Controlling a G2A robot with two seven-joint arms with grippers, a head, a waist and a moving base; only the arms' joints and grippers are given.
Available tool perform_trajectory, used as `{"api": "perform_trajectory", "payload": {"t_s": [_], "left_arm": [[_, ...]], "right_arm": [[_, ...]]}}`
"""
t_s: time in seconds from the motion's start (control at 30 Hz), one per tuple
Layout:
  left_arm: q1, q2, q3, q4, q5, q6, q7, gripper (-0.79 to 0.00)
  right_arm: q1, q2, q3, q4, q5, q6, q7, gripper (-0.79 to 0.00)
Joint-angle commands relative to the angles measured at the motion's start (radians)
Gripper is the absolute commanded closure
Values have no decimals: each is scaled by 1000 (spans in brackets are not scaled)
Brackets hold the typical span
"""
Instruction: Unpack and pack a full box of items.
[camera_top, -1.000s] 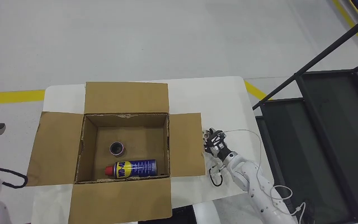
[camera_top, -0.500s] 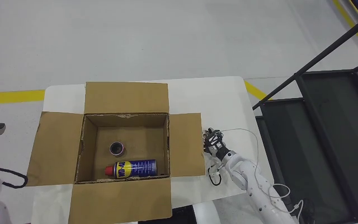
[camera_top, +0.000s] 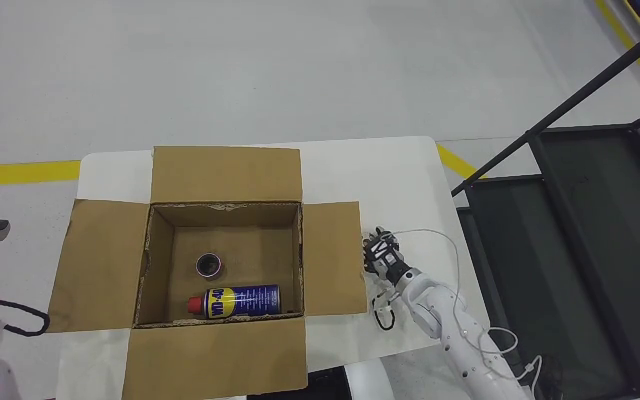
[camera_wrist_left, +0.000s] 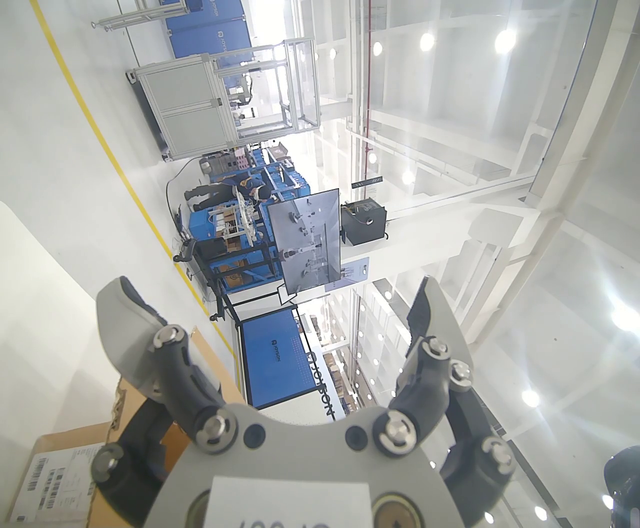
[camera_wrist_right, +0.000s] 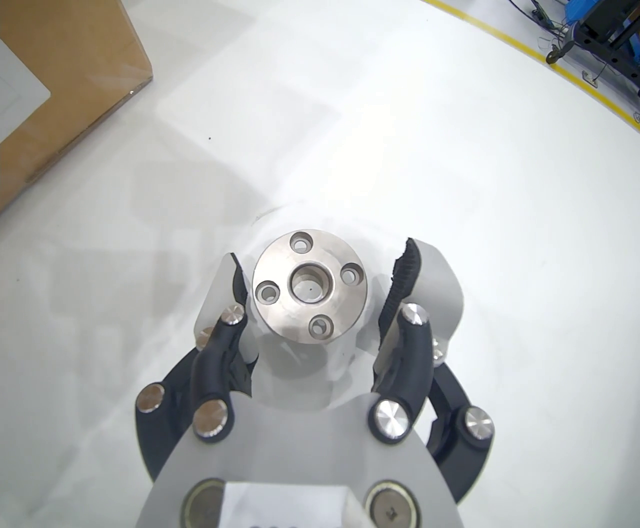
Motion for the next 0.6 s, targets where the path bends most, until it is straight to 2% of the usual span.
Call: {"api": "perform_trajectory", "payload": {"t_s": [0.0,0.07,0.57], "left_arm": [[0,0,0,0,0,0,0,-785],[0,0,0,0,0,0,0,-785],[0,0,0,0,0,0,0,-785]], "right_arm": [[-2,1,-1,-8,-9,6,4,-551],[-7,2,-2,-21,-21,14,0,-573],[2,0,-33,-36,-51,43,53,-591]]}}
